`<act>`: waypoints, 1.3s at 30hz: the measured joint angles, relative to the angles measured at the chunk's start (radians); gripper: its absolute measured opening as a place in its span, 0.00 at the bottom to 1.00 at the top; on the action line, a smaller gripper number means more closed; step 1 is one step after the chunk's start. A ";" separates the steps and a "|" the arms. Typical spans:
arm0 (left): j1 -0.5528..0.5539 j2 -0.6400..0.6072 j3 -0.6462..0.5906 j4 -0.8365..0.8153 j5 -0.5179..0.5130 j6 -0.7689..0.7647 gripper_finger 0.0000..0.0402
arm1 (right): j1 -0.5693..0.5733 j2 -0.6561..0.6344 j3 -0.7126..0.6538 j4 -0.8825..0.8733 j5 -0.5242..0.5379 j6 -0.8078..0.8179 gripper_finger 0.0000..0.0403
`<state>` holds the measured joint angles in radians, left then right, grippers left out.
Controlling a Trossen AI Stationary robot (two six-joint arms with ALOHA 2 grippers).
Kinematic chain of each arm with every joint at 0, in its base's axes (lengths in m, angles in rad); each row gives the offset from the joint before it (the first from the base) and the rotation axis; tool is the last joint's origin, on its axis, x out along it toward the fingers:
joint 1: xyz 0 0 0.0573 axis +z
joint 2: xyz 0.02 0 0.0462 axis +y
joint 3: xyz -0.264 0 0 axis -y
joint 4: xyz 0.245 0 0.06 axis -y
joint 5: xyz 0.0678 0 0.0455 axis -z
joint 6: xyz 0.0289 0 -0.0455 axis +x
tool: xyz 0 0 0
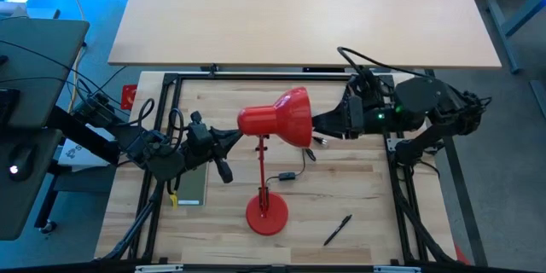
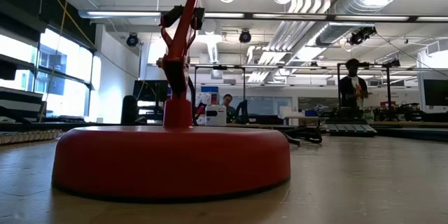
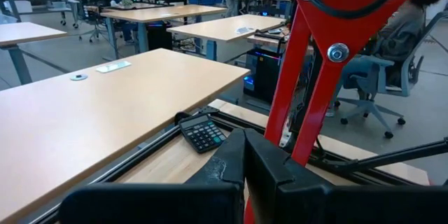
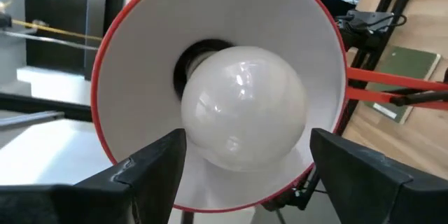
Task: Screw lightbulb
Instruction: Insert the white lightbulb into the red lamp
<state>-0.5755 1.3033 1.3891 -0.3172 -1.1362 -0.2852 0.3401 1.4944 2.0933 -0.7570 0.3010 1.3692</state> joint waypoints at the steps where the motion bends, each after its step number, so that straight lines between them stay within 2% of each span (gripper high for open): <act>1: 0.000 0.000 0.000 0.000 0.000 0.000 0.00 | 0.000 0.003 0.000 0.004 0.006 0.007 0.74; 6: 0.000 0.000 0.000 0.000 0.000 0.000 0.00 | -0.006 0.019 0.000 0.066 0.012 0.013 0.74; 14: 0.000 0.000 0.000 0.000 0.006 -0.001 0.00 | -0.007 0.062 0.000 0.089 -0.040 0.029 0.74; 39: 0.000 0.000 0.000 0.000 0.008 -0.002 0.00 | -0.026 0.036 0.000 0.073 0.002 -0.095 0.74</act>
<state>-0.5758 1.3037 1.3891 -0.3176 -1.1278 -0.2867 0.3138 1.5299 2.0933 -0.6838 0.3035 1.2743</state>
